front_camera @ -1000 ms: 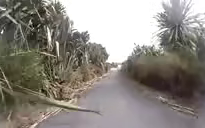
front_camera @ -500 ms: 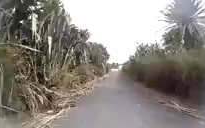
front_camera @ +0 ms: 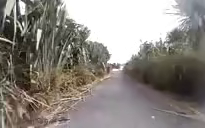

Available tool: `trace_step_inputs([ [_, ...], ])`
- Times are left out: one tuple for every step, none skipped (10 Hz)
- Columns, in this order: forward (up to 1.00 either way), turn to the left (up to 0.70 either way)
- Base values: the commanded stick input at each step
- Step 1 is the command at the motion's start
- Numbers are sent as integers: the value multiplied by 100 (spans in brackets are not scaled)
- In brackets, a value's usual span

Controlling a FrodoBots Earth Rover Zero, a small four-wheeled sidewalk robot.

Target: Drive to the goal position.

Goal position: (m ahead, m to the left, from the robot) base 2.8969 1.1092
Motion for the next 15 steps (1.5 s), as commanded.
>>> trace_step_inputs([
  [100,0],
  [100,0],
  [100,-23],
  [100,-38],
  [100,-32],
  [100,-13],
  [100,-2],
  [100,0],
  [100,-21],
  [100,-37],
  [100,-40],
  [100,-16],
  [100,0],
  [100,0],
  [100,0],
])
